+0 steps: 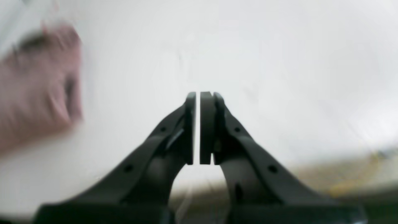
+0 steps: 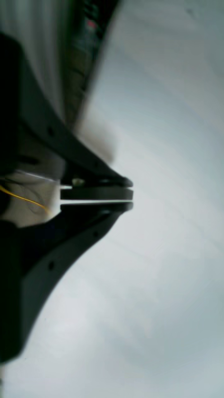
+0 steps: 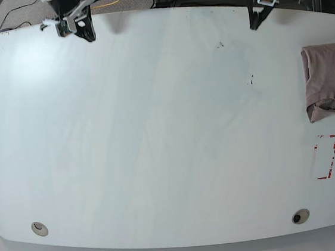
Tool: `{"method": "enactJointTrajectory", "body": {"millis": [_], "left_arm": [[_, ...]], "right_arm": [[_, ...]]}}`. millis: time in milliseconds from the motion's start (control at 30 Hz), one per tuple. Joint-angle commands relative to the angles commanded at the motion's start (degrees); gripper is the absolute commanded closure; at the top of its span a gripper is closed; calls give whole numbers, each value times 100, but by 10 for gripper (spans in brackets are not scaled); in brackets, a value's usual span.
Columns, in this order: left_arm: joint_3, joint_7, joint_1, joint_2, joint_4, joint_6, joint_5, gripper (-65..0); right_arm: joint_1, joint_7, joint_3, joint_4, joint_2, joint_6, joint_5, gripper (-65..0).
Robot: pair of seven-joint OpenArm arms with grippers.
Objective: Layout the t-shirt on the table in an organized manner, then fold the t-shirt properly
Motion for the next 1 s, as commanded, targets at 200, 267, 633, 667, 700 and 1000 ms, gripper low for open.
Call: {"method": "enactJointTrajectory", "body": {"millis": [200, 267, 633, 667, 700, 1000], "left_arm": [[0, 0, 615, 44, -44, 0, -9, 0], [9, 0, 809, 53, -44, 0, -18, 0], [35, 202, 1125, 202, -721, 0, -9, -1], [35, 273, 1108, 202, -897, 0, -9, -1], [44, 325, 1037, 193, -1081, 0, -18, -1], [185, 571, -193, 167, -2910, -9, 18, -1]], "right_arm": [[-580, -9, 9, -18, 141, 0, 220, -8], [-730, -9, 18, -44, 141, 0, 220, -8], [-1187, -9, -26, -923, 202, 0, 211, -8], [-1160, -9, -70, -1116, 229, 0, 211, -8], [-1134, -9, -149, -1319, 255, 0, 211, -8], [-264, 18, -888, -2971, 510, -53, 202, -8]]}}
